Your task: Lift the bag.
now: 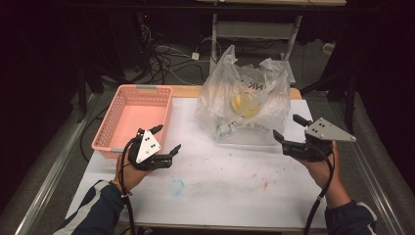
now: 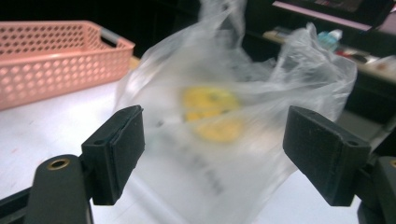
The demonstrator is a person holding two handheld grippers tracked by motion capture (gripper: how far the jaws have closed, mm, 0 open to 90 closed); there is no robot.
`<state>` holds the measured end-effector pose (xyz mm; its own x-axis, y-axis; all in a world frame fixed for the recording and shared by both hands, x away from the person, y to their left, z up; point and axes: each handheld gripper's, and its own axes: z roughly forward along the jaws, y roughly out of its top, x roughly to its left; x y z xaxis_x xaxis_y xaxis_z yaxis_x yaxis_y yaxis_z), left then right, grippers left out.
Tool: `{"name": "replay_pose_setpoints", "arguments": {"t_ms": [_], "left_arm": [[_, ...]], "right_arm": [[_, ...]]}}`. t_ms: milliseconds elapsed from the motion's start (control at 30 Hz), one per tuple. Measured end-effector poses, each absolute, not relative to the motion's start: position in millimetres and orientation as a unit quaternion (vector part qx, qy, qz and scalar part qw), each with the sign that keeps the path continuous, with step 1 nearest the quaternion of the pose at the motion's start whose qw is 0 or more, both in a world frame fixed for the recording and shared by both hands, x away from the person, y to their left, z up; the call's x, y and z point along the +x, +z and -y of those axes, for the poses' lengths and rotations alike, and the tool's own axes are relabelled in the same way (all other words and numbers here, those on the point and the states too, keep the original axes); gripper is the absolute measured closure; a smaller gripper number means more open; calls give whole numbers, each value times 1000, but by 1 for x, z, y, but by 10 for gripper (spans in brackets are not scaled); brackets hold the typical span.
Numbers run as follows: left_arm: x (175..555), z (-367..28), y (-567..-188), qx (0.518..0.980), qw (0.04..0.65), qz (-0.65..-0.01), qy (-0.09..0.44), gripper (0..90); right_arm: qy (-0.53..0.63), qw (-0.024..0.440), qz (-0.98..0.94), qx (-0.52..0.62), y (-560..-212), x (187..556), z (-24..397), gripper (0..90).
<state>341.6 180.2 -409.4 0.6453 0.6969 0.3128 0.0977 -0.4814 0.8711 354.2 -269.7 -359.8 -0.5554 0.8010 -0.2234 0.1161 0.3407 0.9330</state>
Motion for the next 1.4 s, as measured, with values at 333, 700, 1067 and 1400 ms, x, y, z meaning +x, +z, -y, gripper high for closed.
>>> {"name": "replay_pose_setpoints", "arguments": {"t_ms": [333, 700, 1067, 1400], "left_arm": [[336, -199, -413, 780, 439, -273, 353, 184], [339, -221, -420, 776, 428, -294, 358, 184], [328, -234, -427, 778, 418, -303, 358, 184], [314, -244, -439, 783, 412, -310, 349, 184]], "right_arm": [[489, 321, -752, 305, -386, 342, 266, 195], [473, 314, -770, 291, -409, 334, 265, 183], [466, 323, -777, 274, -426, 319, 262, 172], [457, 321, -783, 274, -439, 308, 262, 170]]}}
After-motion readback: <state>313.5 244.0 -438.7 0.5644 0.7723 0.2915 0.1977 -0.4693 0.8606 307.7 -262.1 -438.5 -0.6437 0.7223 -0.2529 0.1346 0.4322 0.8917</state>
